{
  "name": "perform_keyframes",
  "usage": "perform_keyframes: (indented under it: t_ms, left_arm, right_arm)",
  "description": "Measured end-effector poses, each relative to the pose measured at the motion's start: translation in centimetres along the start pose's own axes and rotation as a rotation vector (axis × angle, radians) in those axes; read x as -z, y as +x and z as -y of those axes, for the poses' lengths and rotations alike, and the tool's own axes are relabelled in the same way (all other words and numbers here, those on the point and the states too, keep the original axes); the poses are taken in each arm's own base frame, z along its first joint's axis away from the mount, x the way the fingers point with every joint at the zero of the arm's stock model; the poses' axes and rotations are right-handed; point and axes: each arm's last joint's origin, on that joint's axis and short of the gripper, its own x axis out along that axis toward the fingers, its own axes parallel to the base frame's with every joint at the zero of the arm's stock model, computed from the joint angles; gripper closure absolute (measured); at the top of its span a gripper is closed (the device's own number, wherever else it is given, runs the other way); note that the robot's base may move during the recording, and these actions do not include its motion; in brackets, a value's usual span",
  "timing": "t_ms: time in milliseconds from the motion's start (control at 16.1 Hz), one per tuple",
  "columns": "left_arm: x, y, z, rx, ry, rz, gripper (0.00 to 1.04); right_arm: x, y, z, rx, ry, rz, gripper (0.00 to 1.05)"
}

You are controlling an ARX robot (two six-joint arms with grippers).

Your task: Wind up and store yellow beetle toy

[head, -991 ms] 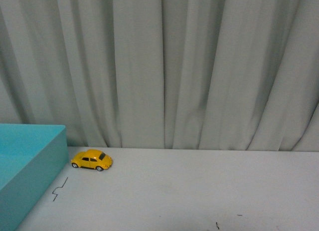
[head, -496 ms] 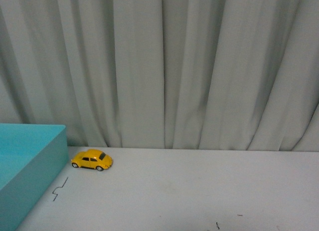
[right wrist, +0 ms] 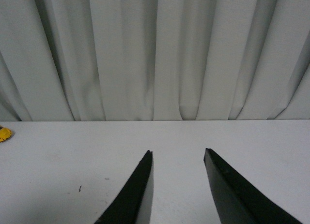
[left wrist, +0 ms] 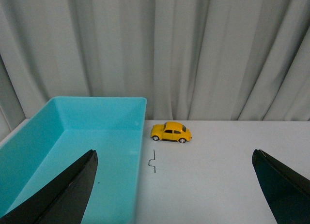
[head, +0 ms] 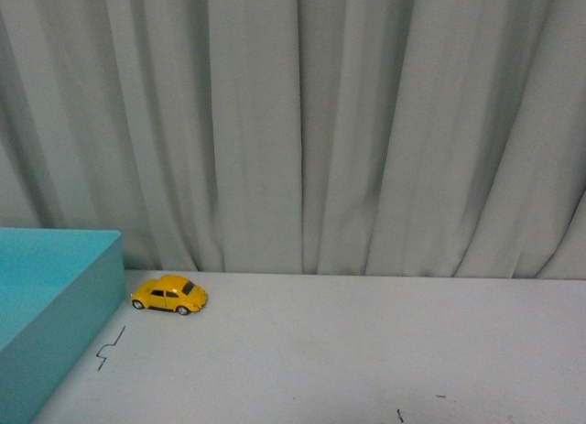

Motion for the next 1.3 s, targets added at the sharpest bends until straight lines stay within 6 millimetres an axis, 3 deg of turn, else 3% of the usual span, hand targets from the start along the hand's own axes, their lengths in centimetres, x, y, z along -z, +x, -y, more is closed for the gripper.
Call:
perform_keyframes:
  t_ms: [248,372,496,620,991,1177,1301]
  left_arm:
    - [0.0,0.0,0.0,0.0,0.0,0.0,0.07]
    - [-0.3,0.7,0.3,-0.095,-0.062,-0.181,0.07]
    - [-3.7,4.6,0.8,-0.14,-0.117,-0.115,0.07]
    - [-4.9,10.1,2.0,-0.083,-0.08,-0.097,0.07]
    - [-2.5,28.0,3.2,0.064,0.244,-0.367,0.07]
    - [-4.0,33.3,4.8,0.295,0.481,-0.429,0.07]
    - [-4.3,35.3,5.7,0.39,0.706,-0.491,0.07]
  right_arm:
    - [0.0,0.0,0.0,0.0,0.0,0.0,0.26]
    - [0.0,0.0,0.0,0.001,0.001,0.0,0.04]
    - [0.0,0.0,0.0,0.001,0.0,0.0,0.06]
    - [0.0,0.0,0.0,0.001,0.0,0.002,0.07]
    - [0.0,0.0,0.0,0.0,0.0,-0.001,0.07]
    - [0.0,0.0,0.0,0.0,0.0,-0.001,0.07]
    - [0.0,0.0,0.0,0.0,0.0,-0.001,0.07]
